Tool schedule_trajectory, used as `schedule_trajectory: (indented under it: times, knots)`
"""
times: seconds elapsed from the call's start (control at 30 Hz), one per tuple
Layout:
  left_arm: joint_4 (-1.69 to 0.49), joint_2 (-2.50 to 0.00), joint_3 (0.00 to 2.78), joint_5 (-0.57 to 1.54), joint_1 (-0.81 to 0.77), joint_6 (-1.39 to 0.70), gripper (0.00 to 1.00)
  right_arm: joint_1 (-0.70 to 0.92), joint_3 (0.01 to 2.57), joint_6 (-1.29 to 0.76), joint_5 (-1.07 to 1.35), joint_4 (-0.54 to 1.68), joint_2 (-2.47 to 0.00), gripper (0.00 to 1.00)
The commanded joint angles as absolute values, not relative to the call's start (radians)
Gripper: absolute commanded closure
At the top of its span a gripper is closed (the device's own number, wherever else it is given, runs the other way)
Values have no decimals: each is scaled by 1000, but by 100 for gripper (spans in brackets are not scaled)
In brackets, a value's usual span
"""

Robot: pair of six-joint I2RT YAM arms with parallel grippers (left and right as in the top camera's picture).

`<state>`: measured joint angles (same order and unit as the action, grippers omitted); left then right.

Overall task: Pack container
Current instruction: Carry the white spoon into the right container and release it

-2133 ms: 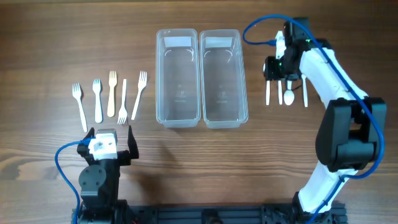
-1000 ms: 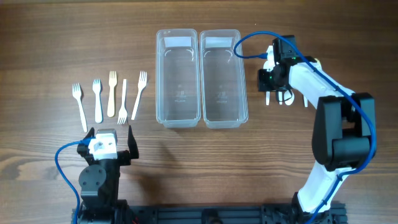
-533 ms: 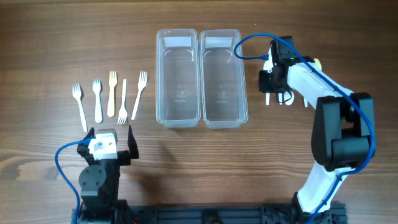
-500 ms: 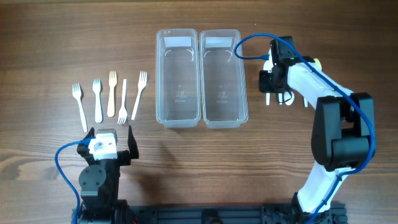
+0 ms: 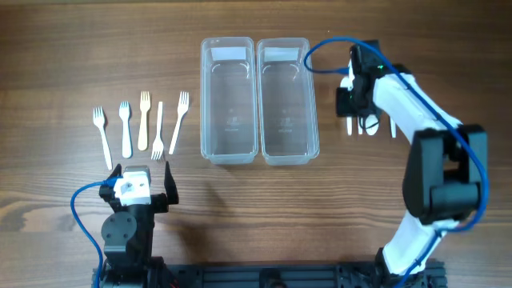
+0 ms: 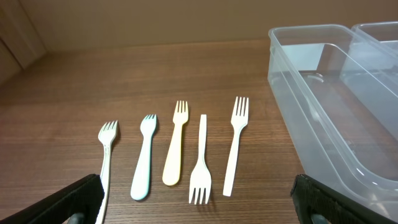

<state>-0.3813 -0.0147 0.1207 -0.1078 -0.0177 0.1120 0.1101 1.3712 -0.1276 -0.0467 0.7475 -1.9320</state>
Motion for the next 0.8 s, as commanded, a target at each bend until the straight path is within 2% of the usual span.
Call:
schedule_trajectory:
  times: [0.0,0.27,0.53,0.77]
  knots:
    - [-381,-9,116,-106,-20,125,0,122,1444,-131,-38,751,-1733,96]
    - [-381,-9,116,-106,-20,125,0,253,1444,-175,25,792,-1599,96]
    - [-381,-9,116,-106,-20,125,0,434,1398,-266,14,736,-1693,96]
    - [-381,-9,116,-106,-20,125,0,484,1398,-272,-3,706,-1864,96]
